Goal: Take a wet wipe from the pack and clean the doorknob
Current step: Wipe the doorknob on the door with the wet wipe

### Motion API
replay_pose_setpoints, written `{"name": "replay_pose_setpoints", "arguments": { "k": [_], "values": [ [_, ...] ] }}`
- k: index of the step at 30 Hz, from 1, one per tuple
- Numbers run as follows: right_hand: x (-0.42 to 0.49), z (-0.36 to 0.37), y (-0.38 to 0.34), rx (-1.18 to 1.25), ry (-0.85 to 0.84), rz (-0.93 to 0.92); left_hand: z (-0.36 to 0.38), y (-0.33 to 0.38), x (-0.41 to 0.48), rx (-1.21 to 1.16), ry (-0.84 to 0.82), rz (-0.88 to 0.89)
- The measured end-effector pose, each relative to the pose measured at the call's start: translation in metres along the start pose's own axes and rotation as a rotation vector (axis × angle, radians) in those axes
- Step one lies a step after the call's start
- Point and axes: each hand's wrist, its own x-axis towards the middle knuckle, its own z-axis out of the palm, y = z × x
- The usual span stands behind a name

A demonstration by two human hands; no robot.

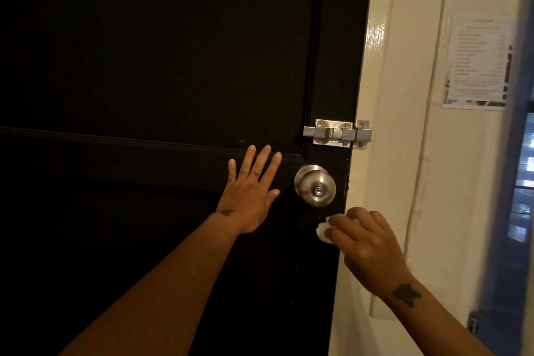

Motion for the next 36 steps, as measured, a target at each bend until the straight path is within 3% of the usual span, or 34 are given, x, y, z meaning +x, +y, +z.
{"name": "replay_pose_setpoints", "arguments": {
  "k": [5, 10, 14, 20, 26, 30, 36],
  "values": [
    [0.02, -0.011, 0.012, 0.044, 0.158, 0.208, 0.001, 0.0, -0.001, 0.003, 0.01, 0.001],
    [0.025, -0.005, 0.012, 0.057, 0.214, 0.263, -0.001, 0.001, -0.001, 0.0, -0.009, 0.001],
    [0.013, 0.006, 0.002, 0.109, 0.154, 0.174, -0.002, 0.001, -0.001, 0.005, -0.011, -0.002],
    [0.034, -0.014, 0.011, 0.134, 0.327, 0.384, -0.001, 0.002, -0.002, 0.008, -0.014, -0.01],
    [0.023, 0.001, -0.004, 0.135, 0.197, 0.332, -0.005, 0.004, -0.003, 0.001, -0.044, -0.022],
    [-0.01, 0.006, -0.011, 0.176, 0.021, 0.317, -0.006, 0.005, -0.002, 0.014, -0.056, -0.025],
    [-0.033, -0.016, -0.018, 0.47, 0.074, 0.592, -0.011, 0.001, -0.004, 0.029, -0.057, 0.0]
  ]
}}
